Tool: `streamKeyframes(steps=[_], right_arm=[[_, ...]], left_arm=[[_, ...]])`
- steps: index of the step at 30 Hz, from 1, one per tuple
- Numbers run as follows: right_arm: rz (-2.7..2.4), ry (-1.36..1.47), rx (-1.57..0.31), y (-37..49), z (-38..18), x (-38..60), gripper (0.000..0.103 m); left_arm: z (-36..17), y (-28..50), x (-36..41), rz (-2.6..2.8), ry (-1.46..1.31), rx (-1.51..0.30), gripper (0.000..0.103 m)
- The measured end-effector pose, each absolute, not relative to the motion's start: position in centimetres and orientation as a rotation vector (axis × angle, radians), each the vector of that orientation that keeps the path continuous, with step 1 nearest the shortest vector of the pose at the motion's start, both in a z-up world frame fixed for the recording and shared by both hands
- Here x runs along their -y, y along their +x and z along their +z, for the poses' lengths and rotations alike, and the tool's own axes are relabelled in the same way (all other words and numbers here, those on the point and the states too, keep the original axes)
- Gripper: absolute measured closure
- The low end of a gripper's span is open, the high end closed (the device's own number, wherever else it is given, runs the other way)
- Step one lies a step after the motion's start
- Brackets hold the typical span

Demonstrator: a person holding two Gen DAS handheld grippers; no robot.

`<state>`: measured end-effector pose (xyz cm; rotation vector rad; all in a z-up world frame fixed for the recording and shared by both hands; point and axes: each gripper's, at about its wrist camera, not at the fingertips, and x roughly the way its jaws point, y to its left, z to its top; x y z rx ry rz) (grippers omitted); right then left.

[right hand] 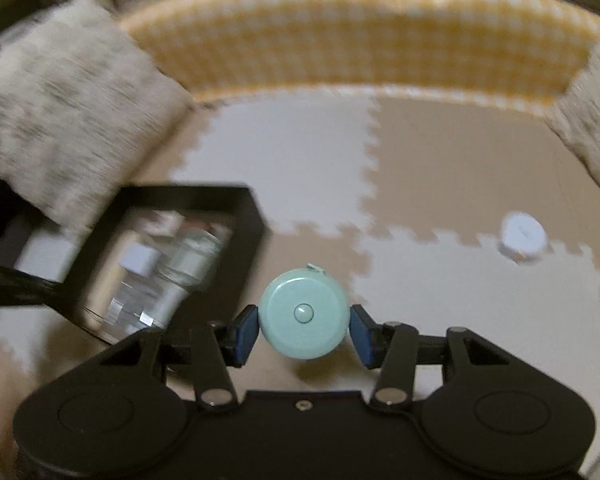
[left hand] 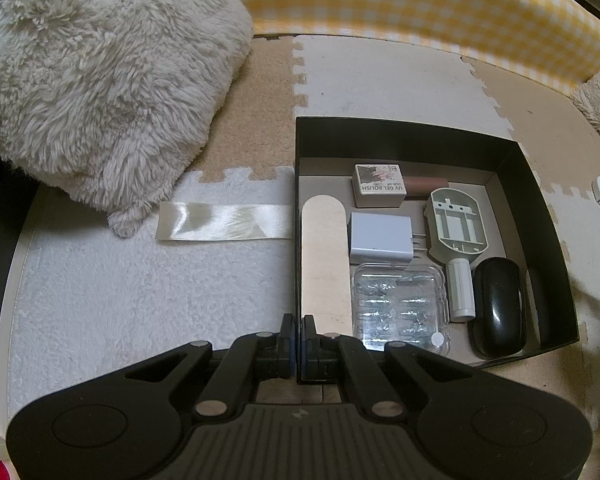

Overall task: Organize rigid objects
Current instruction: 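Carry the mint-green tape measure into the black box and release it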

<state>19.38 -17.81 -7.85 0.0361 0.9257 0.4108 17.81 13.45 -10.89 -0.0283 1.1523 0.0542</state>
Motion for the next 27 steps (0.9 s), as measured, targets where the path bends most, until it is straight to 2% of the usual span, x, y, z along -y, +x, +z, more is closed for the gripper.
streamKeyframes(steps=[8, 19, 21, 23, 27], right_arm=[[0.520, 0.031, -0.852, 20.3, -6.2, 12.5, 0.053], [0.532, -0.046, -0.850, 22.8, -8.2, 8.6, 0.053], [0.516, -0.061, -0.841, 23.1, -8.5, 8.2, 0.051], [0.503, -0.066, -0.825, 23.2, -8.9, 8.0, 0.038], [0.511, -0.084, -0.849, 22.9, -9.3, 8.2, 0.037]], left_arm=[[-10.9, 17.8, -13.4, 0.054, -0.029, -1.152, 0.101], [-11.0, 17.8, -13.4, 0.053, -0.031, -1.153, 0.101], [-11.0, 17.8, -13.4, 0.053, -0.032, -1.153, 0.101], [-11.0, 17.8, -13.4, 0.053, -0.033, -1.153, 0.101], [-11.0, 17.7, -13.3, 0.053, -0.034, -1.153, 0.101]])
